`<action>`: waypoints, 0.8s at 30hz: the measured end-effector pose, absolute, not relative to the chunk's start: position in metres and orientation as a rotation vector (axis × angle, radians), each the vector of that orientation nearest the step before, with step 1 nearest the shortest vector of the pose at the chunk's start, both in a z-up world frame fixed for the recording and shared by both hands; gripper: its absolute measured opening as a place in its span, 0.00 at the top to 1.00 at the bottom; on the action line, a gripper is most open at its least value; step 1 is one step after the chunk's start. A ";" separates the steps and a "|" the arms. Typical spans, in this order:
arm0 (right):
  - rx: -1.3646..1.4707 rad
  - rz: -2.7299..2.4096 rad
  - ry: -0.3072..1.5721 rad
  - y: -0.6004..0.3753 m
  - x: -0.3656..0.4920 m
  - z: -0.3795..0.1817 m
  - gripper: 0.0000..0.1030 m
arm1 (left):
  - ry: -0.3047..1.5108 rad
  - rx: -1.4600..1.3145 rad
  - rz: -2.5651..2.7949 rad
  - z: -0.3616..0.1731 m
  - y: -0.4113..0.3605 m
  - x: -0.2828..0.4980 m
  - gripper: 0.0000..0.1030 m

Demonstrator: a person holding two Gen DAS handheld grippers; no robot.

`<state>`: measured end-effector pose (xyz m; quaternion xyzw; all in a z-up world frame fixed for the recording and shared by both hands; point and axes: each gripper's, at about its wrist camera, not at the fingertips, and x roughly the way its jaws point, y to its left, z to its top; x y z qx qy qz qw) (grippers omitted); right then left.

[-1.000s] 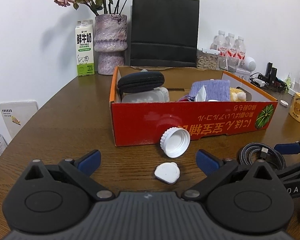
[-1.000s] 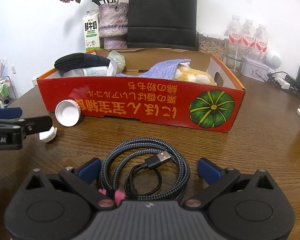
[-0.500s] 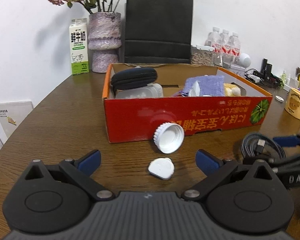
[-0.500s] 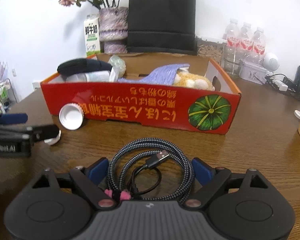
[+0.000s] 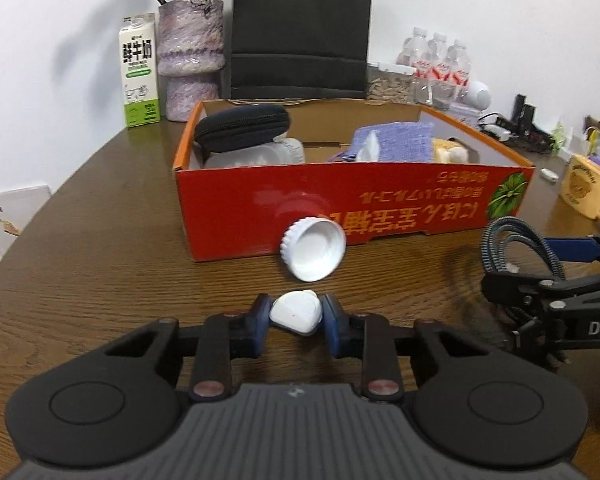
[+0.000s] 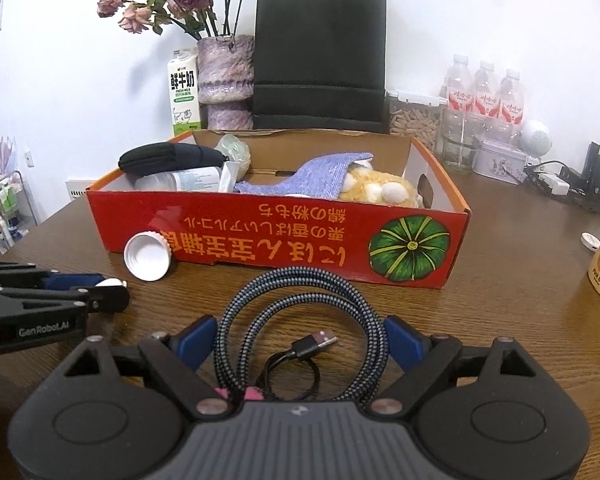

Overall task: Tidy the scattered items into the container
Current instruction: 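Carry the flat white cap and braided cable over the box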

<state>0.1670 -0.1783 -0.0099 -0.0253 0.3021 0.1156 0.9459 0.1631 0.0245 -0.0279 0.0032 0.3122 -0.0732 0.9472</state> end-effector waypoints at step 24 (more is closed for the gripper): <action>-0.044 0.236 0.390 -0.175 0.211 0.066 0.14 | 0.333 -0.018 -0.165 0.071 -0.001 0.196 0.72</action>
